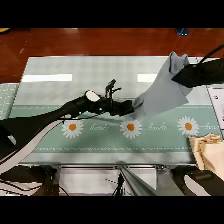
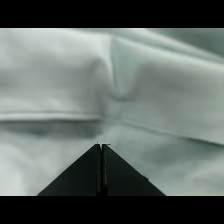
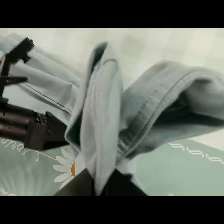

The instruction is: Fold the shirts.

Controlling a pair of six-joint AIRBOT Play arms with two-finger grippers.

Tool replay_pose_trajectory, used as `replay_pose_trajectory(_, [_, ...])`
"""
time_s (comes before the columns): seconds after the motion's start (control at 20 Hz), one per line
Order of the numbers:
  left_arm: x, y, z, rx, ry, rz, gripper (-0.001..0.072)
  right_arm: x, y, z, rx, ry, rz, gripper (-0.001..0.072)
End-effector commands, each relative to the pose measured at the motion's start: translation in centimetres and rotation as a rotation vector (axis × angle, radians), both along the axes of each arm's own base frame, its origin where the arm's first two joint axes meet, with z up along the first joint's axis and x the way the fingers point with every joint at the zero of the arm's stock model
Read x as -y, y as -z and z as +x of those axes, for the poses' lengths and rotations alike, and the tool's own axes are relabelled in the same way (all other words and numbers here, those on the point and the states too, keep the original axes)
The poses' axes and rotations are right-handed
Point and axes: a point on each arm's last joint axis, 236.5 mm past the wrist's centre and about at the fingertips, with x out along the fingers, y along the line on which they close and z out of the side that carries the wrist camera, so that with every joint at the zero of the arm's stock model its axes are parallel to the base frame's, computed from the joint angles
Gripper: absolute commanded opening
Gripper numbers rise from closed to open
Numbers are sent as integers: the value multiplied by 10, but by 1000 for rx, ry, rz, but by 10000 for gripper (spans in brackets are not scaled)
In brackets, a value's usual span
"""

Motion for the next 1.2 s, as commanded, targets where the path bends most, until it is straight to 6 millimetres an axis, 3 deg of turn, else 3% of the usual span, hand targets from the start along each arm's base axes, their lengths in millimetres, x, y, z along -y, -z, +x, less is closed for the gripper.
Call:
replay_pose_trajectory(0.0, [-39, -27, 31, 115, 1, 14, 19, -7, -7, 2, 39, -17, 4, 23])
replay_pose_trajectory(0.1, [-102, -74, 70, 267, -60, 61, 19, -30, -14, 14, 117, -51, 12, 22])
replay_pose_trajectory(0.25, [-227, -154, 104, 453, -230, 140, 19, -95, 0, 30, 133, -126, 68, 23])
replay_pose_trajectory(0.3, [-270, -179, 105, 492, -304, 155, 19, -120, 11, 36, 127, -154, 85, 23])
replay_pose_trajectory(0.4, [-333, -214, 92, 528, -415, 177, 19, -166, 38, 46, 118, -202, 105, 23])
replay_pose_trajectory(0.5, [-370, -230, 72, 529, -466, 199, 19, -207, 74, 55, 85, -214, 130, 23])
replay_pose_trajectory(0.65, [-395, -241, 48, 525, -497, 221, 19, -260, 127, 53, -12, -219, 199, 24])
replay_pose_trajectory(0.75, [-396, -244, 43, 529, -496, 224, 19, -296, 153, 46, -81, -201, 286, 25])
replay_pose_trajectory(0.8, [-393, -244, 41, 525, -484, 220, 19, -312, 162, 45, -95, -183, 330, 80])
replay_pose_trajectory(0.85, [-387, -242, 40, 520, -466, 216, 19, -325, 168, 46, -96, -162, 369, 330])
replay_pose_trajectory(0.9, [-384, -240, 39, 515, -455, 212, 19, -335, 169, 50, -89, -135, 411, 533])
replay_pose_trajectory(1.0, [-377, -234, 38, 500, -437, 204, 19, -337, 161, 54, -99, -100, 464, 541])
replay_pose_trajectory(1.05, [-375, -229, 37, 489, -432, 203, 19, -328, 156, 55, -93, -122, 438, 536])
replay_pose_trajectory(1.15, [-375, -221, 36, 470, -431, 204, 19, -278, 154, 57, -102, -181, 285, 534])
